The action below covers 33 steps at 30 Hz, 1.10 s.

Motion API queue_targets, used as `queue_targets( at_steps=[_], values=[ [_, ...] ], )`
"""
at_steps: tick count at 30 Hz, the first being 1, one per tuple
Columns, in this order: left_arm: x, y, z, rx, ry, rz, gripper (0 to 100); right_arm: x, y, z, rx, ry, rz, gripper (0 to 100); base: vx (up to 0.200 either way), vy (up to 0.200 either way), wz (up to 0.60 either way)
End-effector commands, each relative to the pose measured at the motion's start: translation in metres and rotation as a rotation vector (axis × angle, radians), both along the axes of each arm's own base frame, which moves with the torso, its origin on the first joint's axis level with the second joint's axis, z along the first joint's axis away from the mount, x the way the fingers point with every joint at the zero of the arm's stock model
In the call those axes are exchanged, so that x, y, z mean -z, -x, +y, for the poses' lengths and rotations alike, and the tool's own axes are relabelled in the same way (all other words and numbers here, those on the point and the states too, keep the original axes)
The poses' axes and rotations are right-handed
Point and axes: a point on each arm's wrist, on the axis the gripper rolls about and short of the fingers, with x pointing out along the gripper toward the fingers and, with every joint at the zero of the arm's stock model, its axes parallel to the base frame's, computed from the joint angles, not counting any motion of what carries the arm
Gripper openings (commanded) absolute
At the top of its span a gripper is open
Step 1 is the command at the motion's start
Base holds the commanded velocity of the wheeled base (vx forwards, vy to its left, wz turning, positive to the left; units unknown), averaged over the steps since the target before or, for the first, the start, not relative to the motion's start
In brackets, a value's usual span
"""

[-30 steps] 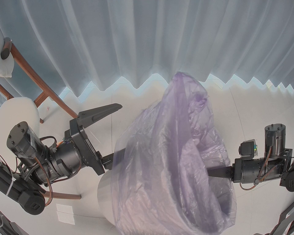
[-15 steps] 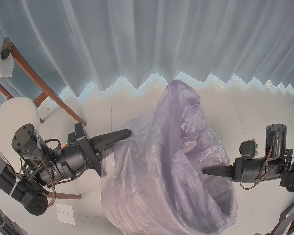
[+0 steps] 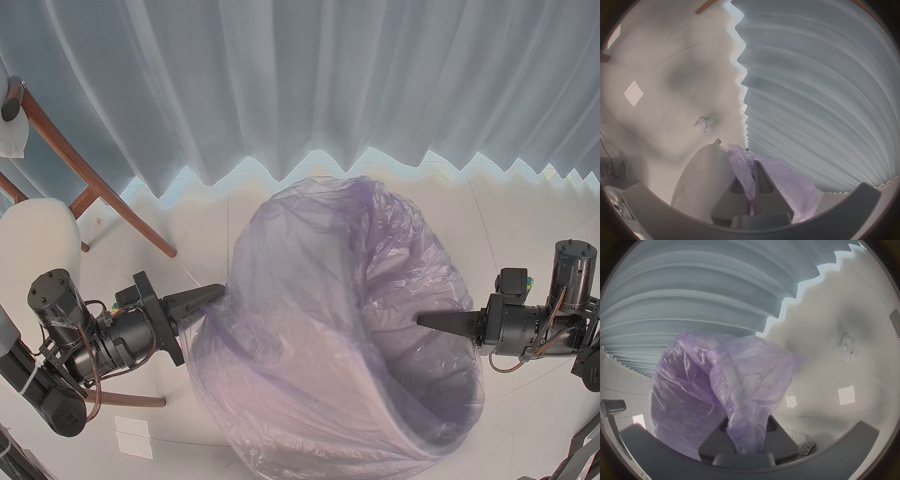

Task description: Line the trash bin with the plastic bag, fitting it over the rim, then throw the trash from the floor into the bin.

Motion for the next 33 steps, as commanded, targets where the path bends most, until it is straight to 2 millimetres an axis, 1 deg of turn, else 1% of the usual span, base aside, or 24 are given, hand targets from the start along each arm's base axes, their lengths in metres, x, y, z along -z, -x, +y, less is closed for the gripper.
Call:
queue_targets(
  at_steps=[1, 4, 8, 10, 12, 13, 16, 20, 24, 27, 29, 30, 31, 32, 33],
  values=[
    [0.003, -0.006, 0.005, -0.027, -0.003, 0.009, 0, 0.0, 0.0, 0.0, 0.0, 0.0, -0.002, 0, 0.0, 0.0, 0.0],
    [0.002, -0.007, 0.005, -0.023, -0.006, -0.001, 0, 0.0, 0.0, 0.0, -0.001, 0.0, -0.003, 0, 0.0, 0.0, 0.0],
    [-0.009, -0.011, -0.001, -0.015, 0.015, -0.05, 0, 0.0, 0.0, 0.0, -0.001, 0.001, 0.0, 0, 0.0, 0.0, 0.0],
    [-0.014, -0.009, -0.001, -0.012, 0.021, -0.067, 0, 0.001, 0.002, 0.0, -0.001, 0.0, 0.001, 0, 0.0, 0.0, 0.0],
    [-0.019, 0.0, 0.002, 0.012, 0.021, -0.087, 0, 0.002, 0.003, -0.002, 0.0, 0.002, 0.003, 0, 0.0, 0.0, 0.0],
    [-0.021, 0.006, 0.003, 0.039, 0.018, -0.097, 100, 0.002, 0.004, -0.001, -0.001, 0.003, 0.004, 0, 0.0, 0.0, 0.0],
    [-0.024, 0.008, 0.004, 0.067, 0.02, -0.11, 100, 0.005, 0.005, -0.002, 0.001, 0.008, 0.01, 0, 0.0, 0.0, 0.0],
    [-0.023, 0.008, 0.008, 0.052, 0.021, -0.098, 100, 0.005, 0.005, -0.002, -0.001, 0.009, 0.008, 0, 0.0, 0.0, 0.0],
    [-0.018, 0.006, 0.018, 0.004, 0.008, -0.083, 100, 0.006, -0.001, -0.001, 0.015, 0.017, 0.014, 0, 0.0, 0.0, 0.0],
    [-0.014, 0.009, 0.036, -0.085, -0.01, -0.076, 100, 0.005, -0.021, -0.004, 0.113, 0.037, -0.001, 0, 0.0, 0.0, 0.0],
    [-0.015, 0.022, 0.046, -0.124, -0.036, -0.103, 100, 0.004, -0.034, -0.006, 0.167, 0.044, -0.01, 0, 0.0, 0.0, 0.0],
    [-0.015, 0.027, 0.048, -0.131, -0.047, -0.117, 100, 0.004, -0.039, -0.007, 0.186, 0.047, -0.011, 0, 0.0, 0.0, 0.0],
    [-0.015, 0.027, 0.048, -0.131, -0.047, -0.117, 100, 0.004, -0.039, -0.007, 0.186, 0.047, -0.011, 0, 0.0, 0.0, 0.0],
    [-0.015, 0.051, 0.053, -0.146, -0.1, -0.178, 100, 0.007, -0.058, -0.012, 0.254, 0.066, -0.014, 0, 0.0, 0.0, 0.0],
    [-0.014, 0.058, 0.054, -0.147, -0.119, -0.2, 100, 0.009, -0.064, -0.012, 0.268, 0.078, -0.02, 0, 0.0, 0.0, 0.0]
  ],
)
